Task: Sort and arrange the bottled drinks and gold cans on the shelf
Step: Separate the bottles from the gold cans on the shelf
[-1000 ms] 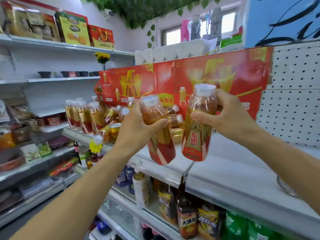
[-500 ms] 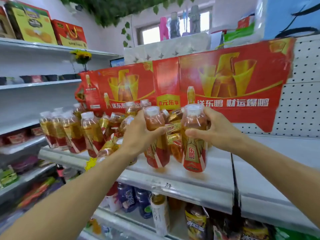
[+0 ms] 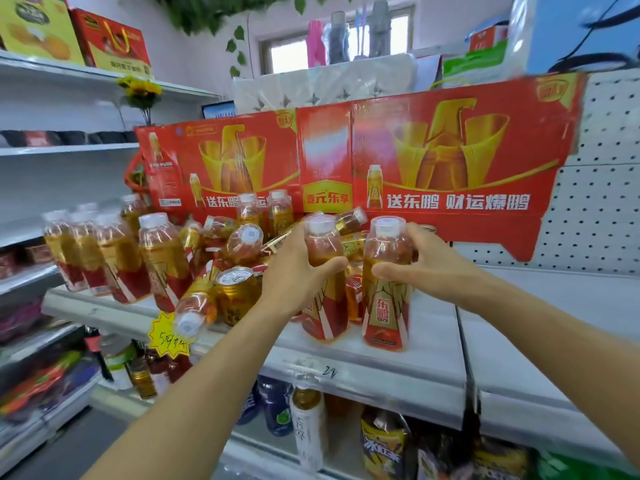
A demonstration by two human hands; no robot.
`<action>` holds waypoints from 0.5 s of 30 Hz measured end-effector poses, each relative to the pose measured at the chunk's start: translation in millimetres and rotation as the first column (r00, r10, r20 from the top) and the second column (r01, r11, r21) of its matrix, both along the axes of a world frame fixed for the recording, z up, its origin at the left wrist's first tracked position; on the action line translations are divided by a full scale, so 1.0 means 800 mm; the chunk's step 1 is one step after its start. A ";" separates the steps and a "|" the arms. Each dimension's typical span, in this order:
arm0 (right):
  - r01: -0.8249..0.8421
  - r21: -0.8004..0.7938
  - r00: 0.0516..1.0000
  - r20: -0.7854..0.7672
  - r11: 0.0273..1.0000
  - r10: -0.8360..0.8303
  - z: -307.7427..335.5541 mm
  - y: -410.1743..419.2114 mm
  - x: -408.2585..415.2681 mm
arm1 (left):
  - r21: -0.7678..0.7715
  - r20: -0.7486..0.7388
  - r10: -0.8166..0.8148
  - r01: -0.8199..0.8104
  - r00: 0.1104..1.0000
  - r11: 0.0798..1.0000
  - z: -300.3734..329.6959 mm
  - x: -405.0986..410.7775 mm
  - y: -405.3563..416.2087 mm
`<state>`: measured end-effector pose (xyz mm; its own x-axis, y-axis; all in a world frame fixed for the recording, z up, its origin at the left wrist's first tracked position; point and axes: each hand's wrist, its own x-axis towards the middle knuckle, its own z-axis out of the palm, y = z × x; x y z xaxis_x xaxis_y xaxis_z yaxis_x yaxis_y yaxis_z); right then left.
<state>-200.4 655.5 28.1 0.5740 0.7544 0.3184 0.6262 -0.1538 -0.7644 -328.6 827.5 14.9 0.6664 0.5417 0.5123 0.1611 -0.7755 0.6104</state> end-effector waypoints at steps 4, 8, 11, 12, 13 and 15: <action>0.021 0.002 0.999 -0.024 1.000 -0.021 -0.003 0.000 -0.005 | -0.034 -0.015 -0.092 0.091 0.996 0.995 -0.009 -0.026 0.012; 0.035 0.040 0.998 -0.060 0.999 -0.033 -0.005 0.002 -0.011 | 0.291 -0.085 0.168 -0.137 0.982 0.947 -0.026 -0.069 0.060; 0.055 0.109 0.991 -0.126 0.993 -0.041 -0.006 0.005 -0.016 | 0.476 -0.206 0.445 -0.308 0.872 0.824 -0.037 -0.083 0.104; 0.060 0.133 0.989 -0.140 0.989 -0.041 -0.008 0.005 -0.019 | 0.485 -0.281 0.493 -0.322 0.823 0.813 -0.040 -0.084 0.114; 0.065 0.153 0.988 -0.146 0.986 -0.043 -0.009 0.007 -0.020 | 0.488 -0.353 0.518 -0.319 0.779 0.812 -0.043 -0.083 0.121; 0.079 0.185 0.987 -0.154 0.980 -0.051 -0.013 0.009 -0.023 | 0.502 -0.434 0.523 -0.286 0.734 0.817 -0.048 -0.080 0.131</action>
